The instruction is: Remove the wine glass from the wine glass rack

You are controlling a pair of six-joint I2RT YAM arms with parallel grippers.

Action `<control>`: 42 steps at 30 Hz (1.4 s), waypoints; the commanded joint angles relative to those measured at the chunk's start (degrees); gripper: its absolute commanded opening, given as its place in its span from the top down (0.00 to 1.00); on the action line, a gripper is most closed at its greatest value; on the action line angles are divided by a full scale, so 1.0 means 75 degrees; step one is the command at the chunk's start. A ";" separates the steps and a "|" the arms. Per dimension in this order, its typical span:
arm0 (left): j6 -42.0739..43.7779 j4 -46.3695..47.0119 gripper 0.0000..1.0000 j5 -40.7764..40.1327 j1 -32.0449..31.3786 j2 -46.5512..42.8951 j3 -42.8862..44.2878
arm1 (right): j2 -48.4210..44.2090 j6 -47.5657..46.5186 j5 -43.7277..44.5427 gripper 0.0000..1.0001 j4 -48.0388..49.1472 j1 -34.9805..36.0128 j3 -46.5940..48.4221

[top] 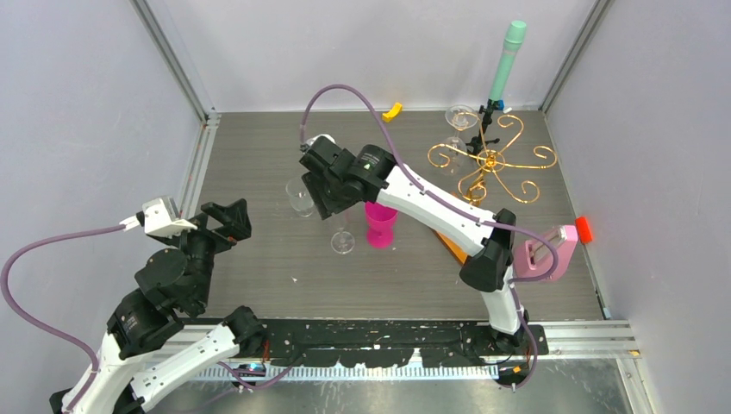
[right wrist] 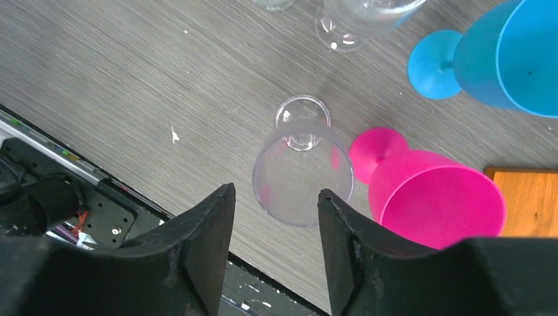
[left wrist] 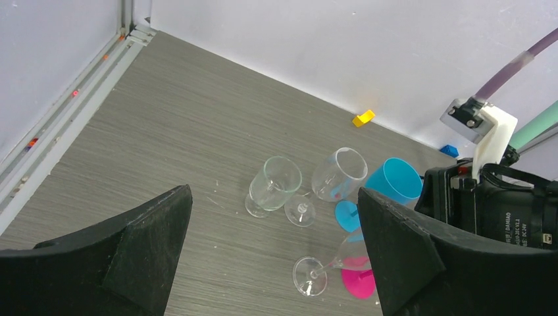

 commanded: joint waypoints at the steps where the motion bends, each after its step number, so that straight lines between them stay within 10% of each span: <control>1: 0.0124 0.0374 0.00 -0.0060 -0.0010 0.0088 0.0114 | -0.0484 -0.0027 -0.0074 0.44 0.0607 -0.0102 0.0411; 18: 0.0088 0.0323 0.00 0.0156 -0.0010 0.0093 0.0075 | -0.4004 0.0630 0.1273 0.41 0.3042 -0.2296 -0.1482; 26: 0.0078 0.0494 0.00 0.0268 -0.0010 0.0255 0.0015 | -0.4474 0.0838 0.1510 0.41 0.2030 -0.4193 -0.1323; 42: -0.0010 0.0359 0.00 0.0239 -0.0010 0.0277 -0.0010 | -0.4387 0.1712 -0.1007 0.51 0.2335 -0.6560 -0.2325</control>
